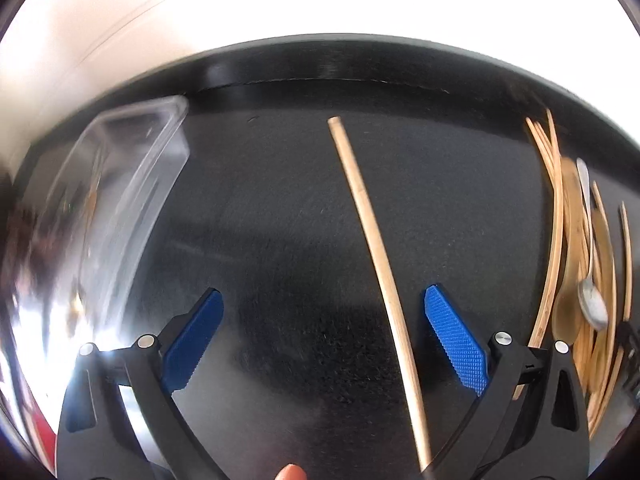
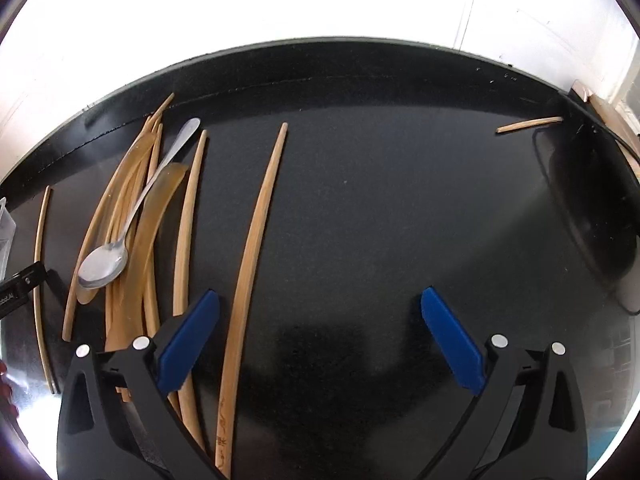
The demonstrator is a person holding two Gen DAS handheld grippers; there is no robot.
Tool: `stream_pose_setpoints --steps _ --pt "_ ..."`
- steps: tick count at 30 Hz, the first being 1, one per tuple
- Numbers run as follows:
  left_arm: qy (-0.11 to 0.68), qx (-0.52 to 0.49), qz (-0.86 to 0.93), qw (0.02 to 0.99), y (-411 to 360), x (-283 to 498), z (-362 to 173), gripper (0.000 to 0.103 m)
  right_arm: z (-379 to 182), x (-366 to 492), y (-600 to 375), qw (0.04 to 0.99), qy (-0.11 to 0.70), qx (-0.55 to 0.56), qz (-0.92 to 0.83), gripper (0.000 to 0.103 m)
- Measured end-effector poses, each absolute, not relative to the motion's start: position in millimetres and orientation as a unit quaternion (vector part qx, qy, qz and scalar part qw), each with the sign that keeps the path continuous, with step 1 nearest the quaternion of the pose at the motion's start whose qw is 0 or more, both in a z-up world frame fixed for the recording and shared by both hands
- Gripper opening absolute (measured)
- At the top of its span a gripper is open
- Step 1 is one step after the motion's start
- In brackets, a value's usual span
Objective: Organize utensils
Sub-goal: 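Move the right tool to a bamboo chopstick and close on it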
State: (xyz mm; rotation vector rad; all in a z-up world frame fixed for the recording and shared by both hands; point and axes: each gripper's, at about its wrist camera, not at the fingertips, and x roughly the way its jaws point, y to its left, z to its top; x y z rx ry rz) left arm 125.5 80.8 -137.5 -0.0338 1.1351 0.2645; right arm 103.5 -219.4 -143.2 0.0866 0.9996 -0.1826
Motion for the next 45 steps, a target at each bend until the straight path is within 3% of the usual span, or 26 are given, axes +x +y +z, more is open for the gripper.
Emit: stream_pose_setpoints --steps 2,33,34,35,36,37,39,45 --pt "0.54 -0.056 0.113 0.832 85 116 -140 0.098 -145 102 -219 0.877 0.47 0.041 -0.086 0.098" --pt "0.487 -0.05 0.119 0.864 47 53 -142 0.098 -143 94 -208 0.888 0.458 0.004 -0.027 0.098" --pt "0.489 -0.048 0.115 0.863 46 51 -140 0.094 -143 93 -208 0.889 0.458 0.001 -0.022 0.096" --pt "0.486 -0.042 0.105 0.867 46 48 -138 0.069 -142 91 -207 0.89 0.456 -0.001 -0.014 0.091" --pt "0.474 -0.025 0.092 0.875 42 43 -131 0.035 -138 87 -205 0.896 0.444 -0.014 0.003 0.061" --pt "0.482 -0.022 0.084 0.872 39 41 -130 0.006 -134 85 -202 0.899 0.438 -0.021 0.026 0.015" --pt "0.49 -0.038 0.063 0.869 42 37 -128 0.006 -133 84 -202 0.896 0.442 -0.014 0.036 0.008" --pt "0.477 -0.018 0.019 0.879 44 7 -108 0.005 -121 85 -212 0.885 0.463 0.039 0.018 0.007"
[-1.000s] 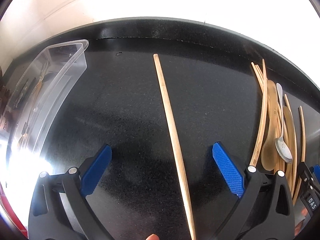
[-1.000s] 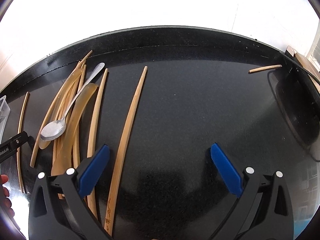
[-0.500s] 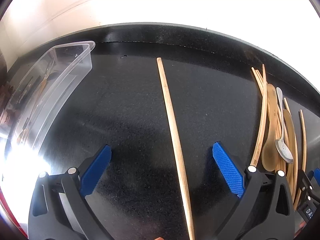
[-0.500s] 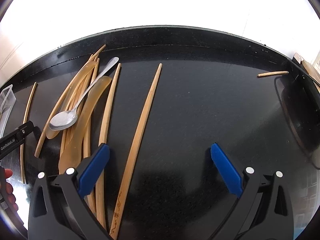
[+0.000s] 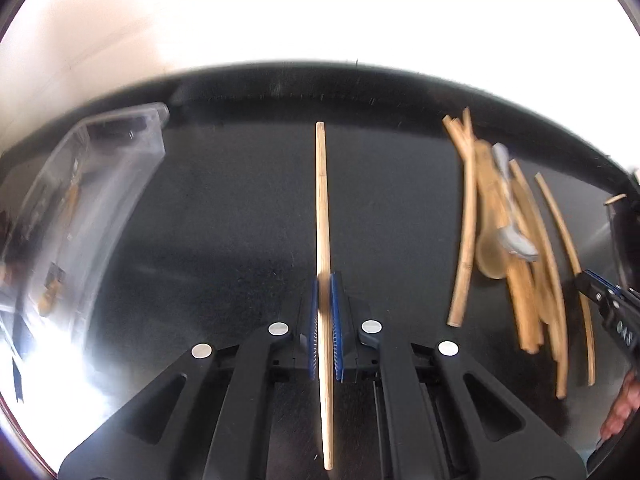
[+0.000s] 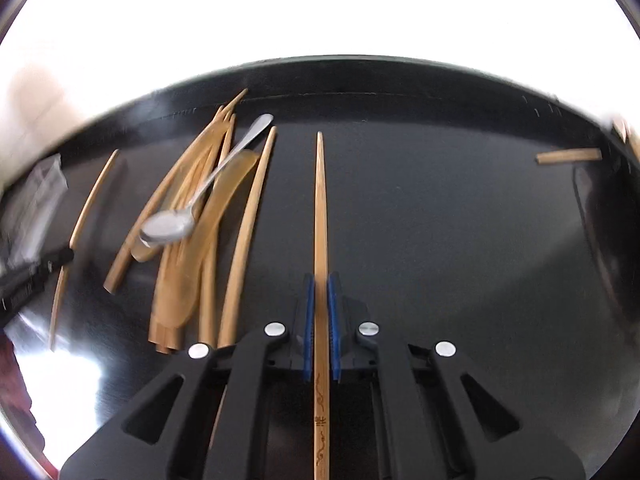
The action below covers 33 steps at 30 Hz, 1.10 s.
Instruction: Organize utensils
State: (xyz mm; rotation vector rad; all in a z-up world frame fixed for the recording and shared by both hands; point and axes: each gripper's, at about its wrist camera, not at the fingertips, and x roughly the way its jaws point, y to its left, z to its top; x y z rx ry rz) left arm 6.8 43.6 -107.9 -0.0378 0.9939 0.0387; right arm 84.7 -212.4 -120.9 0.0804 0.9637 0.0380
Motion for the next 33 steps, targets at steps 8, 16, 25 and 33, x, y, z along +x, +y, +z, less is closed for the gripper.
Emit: stream_pose_setpoints --steps 8,16,25,33 --pt "0.432 0.0 -0.025 0.901 70 -14 -51 0.005 -55 75 -161 0.896 0.41 0.142 0.09 0.007" --pt "0.427 0.008 -0.013 0.904 140 -16 -25 0.005 -58 65 -72 0.849 0.447 0.232 0.16 0.007" --pt "0.429 -0.004 -0.002 0.903 232 -24 -22 0.005 -42 61 26 0.853 0.444 0.209 0.18 0.007" --pt "0.431 -0.004 -0.013 0.902 294 -23 -28 0.005 -50 54 96 0.852 0.455 0.193 0.174 0.007"
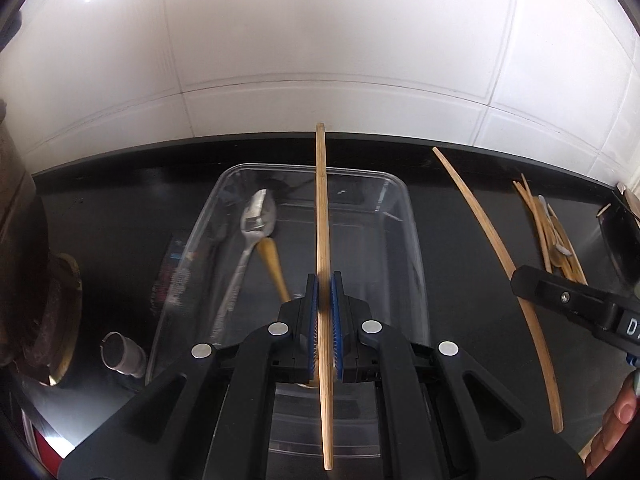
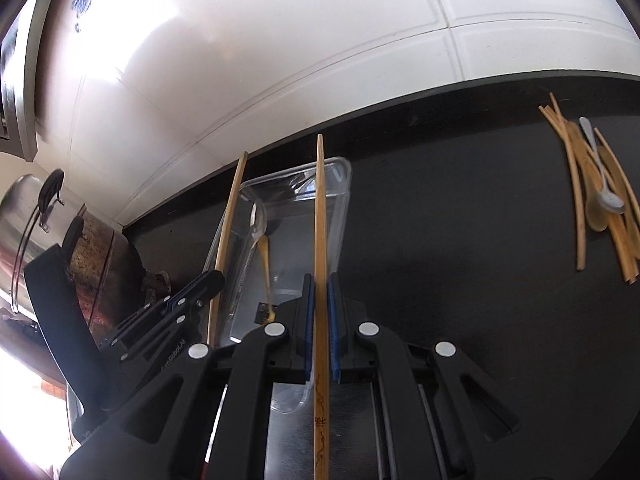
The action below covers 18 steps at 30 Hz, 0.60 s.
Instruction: Organize utensils
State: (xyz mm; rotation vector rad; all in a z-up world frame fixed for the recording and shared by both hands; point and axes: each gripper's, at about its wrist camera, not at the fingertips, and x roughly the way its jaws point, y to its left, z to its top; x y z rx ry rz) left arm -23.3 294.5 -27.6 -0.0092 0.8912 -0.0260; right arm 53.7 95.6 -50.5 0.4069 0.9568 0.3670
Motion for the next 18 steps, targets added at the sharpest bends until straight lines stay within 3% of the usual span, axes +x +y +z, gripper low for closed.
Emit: stream_pose_setpoints --steps 18 --pt "0.442 -0.004 -0.04 0.896 341 -25 -39 0.005 -55 51 133 0.856 0.46 0.197 0.132 0.007"
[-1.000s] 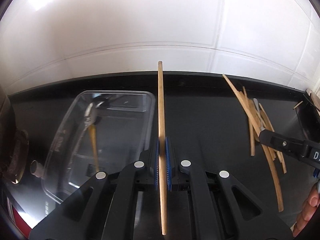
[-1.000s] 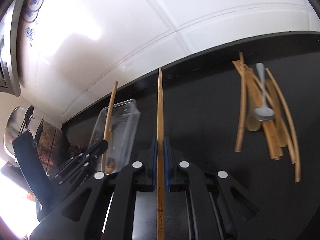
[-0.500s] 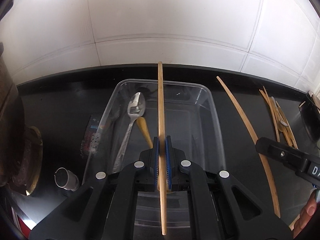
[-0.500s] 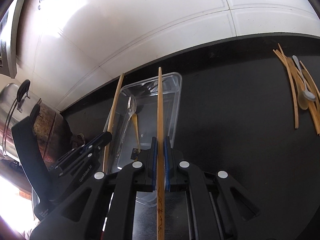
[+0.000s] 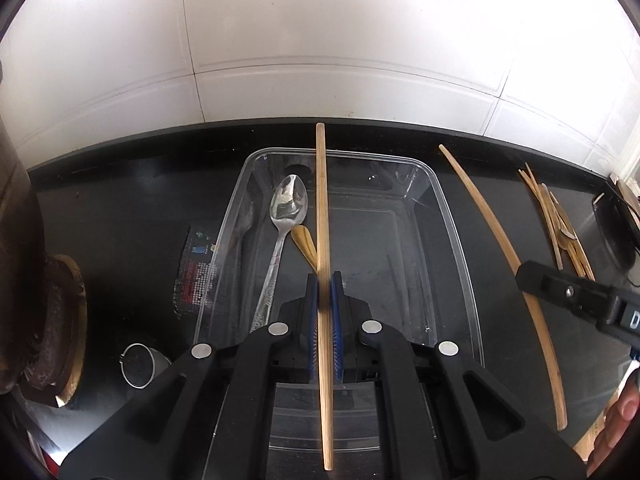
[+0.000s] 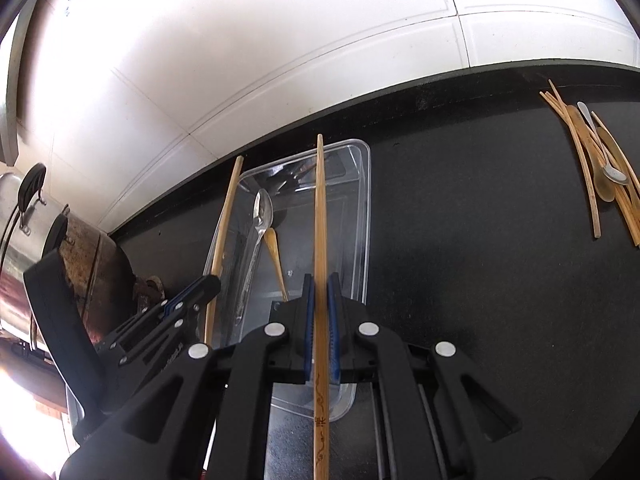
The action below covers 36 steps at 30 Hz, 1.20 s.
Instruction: Organize utensils
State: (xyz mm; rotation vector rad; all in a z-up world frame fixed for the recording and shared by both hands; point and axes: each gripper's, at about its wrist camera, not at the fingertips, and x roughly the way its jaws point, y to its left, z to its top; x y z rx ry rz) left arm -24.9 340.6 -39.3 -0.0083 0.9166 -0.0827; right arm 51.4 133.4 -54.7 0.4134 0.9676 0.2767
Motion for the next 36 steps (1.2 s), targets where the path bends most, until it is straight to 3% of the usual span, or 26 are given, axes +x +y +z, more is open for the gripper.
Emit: stream_pose_setpoints --steps 10,36 --pt "0.396 -0.025 -0.039 0.917 342 -31 -3 0.005 -51 61 145 0.857 0.468 0.169 0.131 0.007" --pt "0.44 -0.052 -0.04 0.896 358 -9 -42 0.006 -61 96 163 0.836 0.494 0.207 0.122 0.007"
